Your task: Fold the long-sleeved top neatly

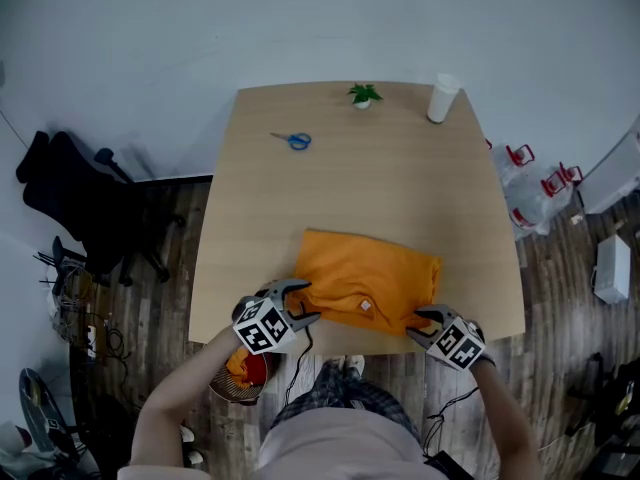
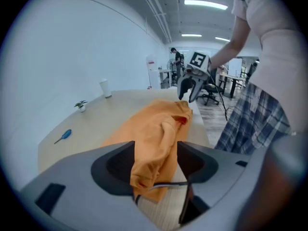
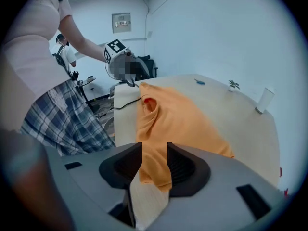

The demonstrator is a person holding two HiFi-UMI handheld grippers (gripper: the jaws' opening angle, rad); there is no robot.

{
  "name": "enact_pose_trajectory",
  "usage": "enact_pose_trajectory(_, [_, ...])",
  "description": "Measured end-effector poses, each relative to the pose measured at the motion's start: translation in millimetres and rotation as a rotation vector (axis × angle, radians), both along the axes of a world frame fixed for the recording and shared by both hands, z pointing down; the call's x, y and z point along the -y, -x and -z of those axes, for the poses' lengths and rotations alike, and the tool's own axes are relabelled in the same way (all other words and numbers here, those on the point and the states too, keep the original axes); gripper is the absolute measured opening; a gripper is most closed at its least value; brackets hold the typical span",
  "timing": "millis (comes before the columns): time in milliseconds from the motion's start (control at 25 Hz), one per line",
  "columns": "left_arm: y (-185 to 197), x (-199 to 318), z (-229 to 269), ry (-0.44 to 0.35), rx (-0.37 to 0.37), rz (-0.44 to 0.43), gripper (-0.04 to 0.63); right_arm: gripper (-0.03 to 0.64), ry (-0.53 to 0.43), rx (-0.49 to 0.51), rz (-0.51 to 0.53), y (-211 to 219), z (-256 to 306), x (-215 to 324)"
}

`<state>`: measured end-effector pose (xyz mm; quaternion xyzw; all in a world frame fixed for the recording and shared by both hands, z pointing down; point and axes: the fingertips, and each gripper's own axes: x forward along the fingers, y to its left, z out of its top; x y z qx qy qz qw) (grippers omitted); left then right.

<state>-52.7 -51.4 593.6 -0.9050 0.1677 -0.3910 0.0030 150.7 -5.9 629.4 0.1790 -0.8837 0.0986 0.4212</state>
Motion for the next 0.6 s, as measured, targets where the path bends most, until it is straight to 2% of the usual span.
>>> enact_pose_trajectory(160, [-5,28,29,-0.006,-0.128,0.127,0.265,0.169,-0.047,0.099,-0.147,-2,24,29])
enact_pose_trajectory(240, [-6,38,31,0.002,-0.161,0.193,0.244,0.158,-0.053,0.140,-0.232,-6,27,39])
enact_pose_trajectory(400, [-2,45,9,0.081,-0.174,0.307,0.230,0.130,-0.040,0.174,-0.325,-2,19,42])
enact_pose_trajectory(600, [15,38,-28,0.188,-0.119,0.416,0.218,0.130,0.005,0.090,-0.356,-2,-12,27])
